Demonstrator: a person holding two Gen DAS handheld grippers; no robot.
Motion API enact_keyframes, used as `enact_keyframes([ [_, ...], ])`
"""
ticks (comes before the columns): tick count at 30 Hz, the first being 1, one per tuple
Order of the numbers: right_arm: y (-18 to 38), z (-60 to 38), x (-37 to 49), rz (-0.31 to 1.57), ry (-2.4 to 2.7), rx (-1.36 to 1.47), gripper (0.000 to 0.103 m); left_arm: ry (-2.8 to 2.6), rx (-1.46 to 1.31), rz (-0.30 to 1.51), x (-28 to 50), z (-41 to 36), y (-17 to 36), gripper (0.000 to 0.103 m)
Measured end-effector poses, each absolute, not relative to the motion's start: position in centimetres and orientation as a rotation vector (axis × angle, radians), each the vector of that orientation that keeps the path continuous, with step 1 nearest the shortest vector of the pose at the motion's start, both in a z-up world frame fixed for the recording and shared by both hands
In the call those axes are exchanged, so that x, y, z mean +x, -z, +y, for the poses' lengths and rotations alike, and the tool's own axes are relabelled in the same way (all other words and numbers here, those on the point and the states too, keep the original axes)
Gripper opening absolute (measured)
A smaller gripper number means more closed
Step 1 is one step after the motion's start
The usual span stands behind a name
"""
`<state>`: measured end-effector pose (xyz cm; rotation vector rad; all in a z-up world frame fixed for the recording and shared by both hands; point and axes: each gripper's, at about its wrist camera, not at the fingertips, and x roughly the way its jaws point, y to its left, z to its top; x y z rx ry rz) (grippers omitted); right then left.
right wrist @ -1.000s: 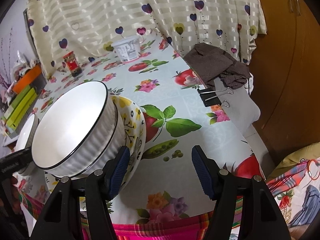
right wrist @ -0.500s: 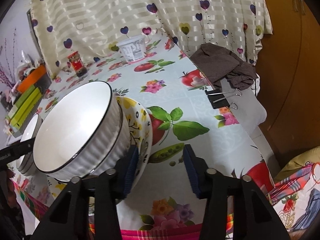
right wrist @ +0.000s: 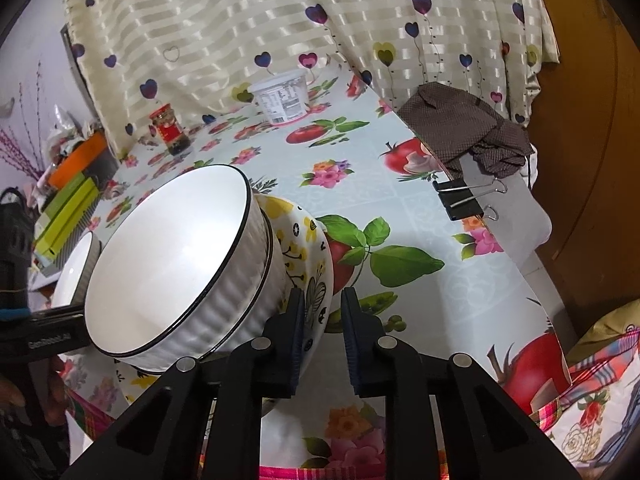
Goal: Organize plates and bowls
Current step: 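Reach both grippers to the yellow floral plate rim and close them, then lift the floral plate holding the nested bowls with both grippers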
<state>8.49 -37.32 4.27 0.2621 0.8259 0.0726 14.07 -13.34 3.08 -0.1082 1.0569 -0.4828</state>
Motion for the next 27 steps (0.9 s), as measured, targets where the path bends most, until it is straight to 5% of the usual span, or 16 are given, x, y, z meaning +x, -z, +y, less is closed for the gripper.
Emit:
enact_keyframes([
  [16,-4.0,-38.2,9.1,0.845,-0.11,0.32,0.019,0.519,-0.118,1.08,15.4,-14.2,-1.6,0.036],
  [21,-3.7,-38.7,9.3,0.857,-0.12,0.356,0.022,0.555,-0.139,1.076,15.4,-14.4,-1.4,0.025],
  [27,-4.0,-37.7,9.5,0.853,-0.085,0.271,0.023,0.573,-0.152,1.08,15.6,-14.3,-1.4,0.025],
])
